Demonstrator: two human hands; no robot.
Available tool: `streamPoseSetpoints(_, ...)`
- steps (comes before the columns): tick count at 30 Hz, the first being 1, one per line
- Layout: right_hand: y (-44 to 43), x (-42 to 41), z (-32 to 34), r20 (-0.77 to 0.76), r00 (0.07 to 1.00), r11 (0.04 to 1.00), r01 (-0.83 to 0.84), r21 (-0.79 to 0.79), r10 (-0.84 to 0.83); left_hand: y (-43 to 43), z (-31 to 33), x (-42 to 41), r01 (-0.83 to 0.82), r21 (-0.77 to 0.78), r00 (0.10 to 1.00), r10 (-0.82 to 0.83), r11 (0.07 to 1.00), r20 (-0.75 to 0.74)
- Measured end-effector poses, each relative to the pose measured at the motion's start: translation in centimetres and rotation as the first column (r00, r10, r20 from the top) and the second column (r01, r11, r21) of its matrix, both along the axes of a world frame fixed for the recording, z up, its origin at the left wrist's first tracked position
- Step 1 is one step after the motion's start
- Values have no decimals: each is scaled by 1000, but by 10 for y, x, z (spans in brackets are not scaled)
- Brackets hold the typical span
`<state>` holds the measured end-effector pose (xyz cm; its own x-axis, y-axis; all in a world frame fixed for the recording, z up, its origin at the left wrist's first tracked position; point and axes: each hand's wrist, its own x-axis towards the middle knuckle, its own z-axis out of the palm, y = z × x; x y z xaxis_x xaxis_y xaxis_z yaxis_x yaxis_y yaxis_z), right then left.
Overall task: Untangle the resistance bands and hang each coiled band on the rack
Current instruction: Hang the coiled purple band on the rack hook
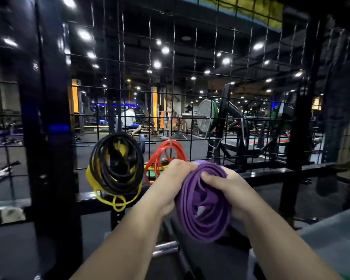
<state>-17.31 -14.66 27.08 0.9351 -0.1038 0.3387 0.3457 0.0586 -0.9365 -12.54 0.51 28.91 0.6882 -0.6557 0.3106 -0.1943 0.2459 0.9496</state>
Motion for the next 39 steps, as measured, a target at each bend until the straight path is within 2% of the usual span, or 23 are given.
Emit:
streamPoseSetpoints(4, 12, 11, 21, -39, 999, 1000, -28, -5, 28, 7, 10, 16, -73, 5, 997, 72, 997, 31)
streamPoseSetpoints(9, 22, 29, 39, -35, 999, 999, 14, 32, -13, 11, 22, 29, -311, 26, 942, 304, 950, 142)
streamPoseSetpoints(11, 24, 37, 47, -15, 1000, 1000, 14, 28, -13, 13, 28, 32, -331, 20, 939, 327, 943, 102)
streamPoseSetpoints(13, 25, 43, 57, -1, 1000, 1000, -4, -12, 4, 16, 32, 37, -276, 24, 961, 275, 961, 14)
streamPoseSetpoints(16, 26, 51, 69, -10, 1000, 996, -18, -89, 17, 20, 36, 41, -252, 32, 968, 252, 967, 9)
streamPoseSetpoints(20, 24, 65, 76, -7, 1000, 995, -4, -102, 3, 18, 41, 49, -353, -50, 935, 350, 934, -60)
streamPoseSetpoints(22, 23, 73, 78, 5, 999, 993, 33, -112, -32, 12, 42, 53, -456, -63, 889, 452, 888, -70)
streamPoseSetpoints(25, 23, 85, 80, 42, 993, 985, 111, -131, -107, 7, 43, 55, -615, -62, 786, 617, 786, 20)
streamPoseSetpoints(27, 24, 91, 82, 73, 982, 970, 183, -161, -173, 5, 45, 57, -714, -62, 687, 716, 697, 126)
streamPoseSetpoints(30, 26, 94, 84, 136, 944, 891, 328, -313, -299, 2, 46, 63, -796, -71, 562, 779, 601, 279)
streamPoseSetpoints(35, 30, 105, 86, 175, 900, 763, 432, -480, -399, 1, 40, 72, -818, 5, 539, 761, 576, 361)
streamPoseSetpoints(39, 29, 113, 82, 117, 912, 786, 400, -472, -393, -3, 36, 85, -811, 120, 575, 741, 573, 347)
